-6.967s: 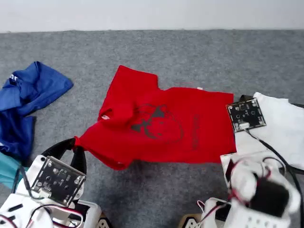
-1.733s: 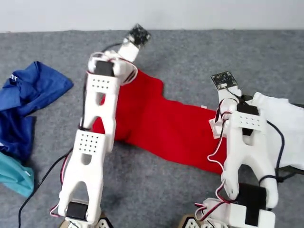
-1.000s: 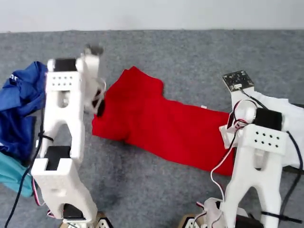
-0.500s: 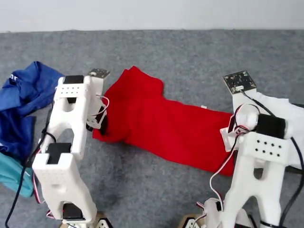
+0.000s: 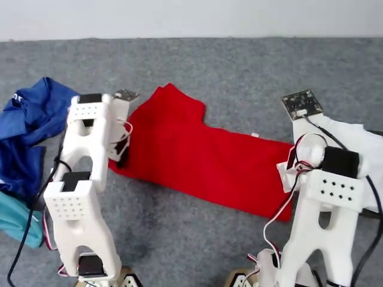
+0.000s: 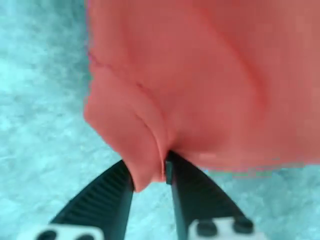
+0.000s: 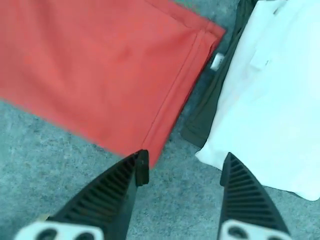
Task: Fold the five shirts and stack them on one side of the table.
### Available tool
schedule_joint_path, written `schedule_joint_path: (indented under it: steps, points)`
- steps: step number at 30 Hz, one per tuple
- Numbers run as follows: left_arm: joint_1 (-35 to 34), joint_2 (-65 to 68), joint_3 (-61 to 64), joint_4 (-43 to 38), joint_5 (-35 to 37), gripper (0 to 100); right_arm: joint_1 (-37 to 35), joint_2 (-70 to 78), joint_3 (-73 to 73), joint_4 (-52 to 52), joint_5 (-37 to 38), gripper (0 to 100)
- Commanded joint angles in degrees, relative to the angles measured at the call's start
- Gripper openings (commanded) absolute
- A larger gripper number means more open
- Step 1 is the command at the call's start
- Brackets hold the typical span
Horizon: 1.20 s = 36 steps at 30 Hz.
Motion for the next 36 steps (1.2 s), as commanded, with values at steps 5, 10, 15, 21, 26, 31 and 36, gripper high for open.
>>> schedule_joint_path:
  steps: [5, 10, 15, 21, 26, 31, 36]
  points:
    - [-0.4, -0.4, -9.5, 6.7, -3.5, 6, 0.7, -1.6, 2.8, -0.2, 0.4, 23.8]
    - [-0.6, -0.4, -9.5, 6.8, -3.5, 6, 0.7, -1.0, 3.5, 0.0, 0.4, 24.0]
    - [-0.4, -0.4, -9.4, 6.8, -3.3, 6, 0.7, -1.1, 10.8, -3.6, 0.5, 23.9]
    - [-0.3, -0.4, -9.4, 6.9, -3.2, 6, 1.0, -1.0, 25.2, -14.0, 0.6, 23.8]
    - [-0.3, -0.4, -9.4, 7.2, -3.1, 6, 1.0, -1.5, 30.0, -17.2, 0.6, 23.7]
    - [-0.4, -0.4, -9.4, 8.4, -3.1, 6, 0.9, -1.0, 30.3, -17.5, 0.5, 20.3]
    - [-0.2, -0.4, -9.4, 8.4, -3.0, 6, 1.0, -1.0, 30.9, -18.9, 0.5, 14.7]
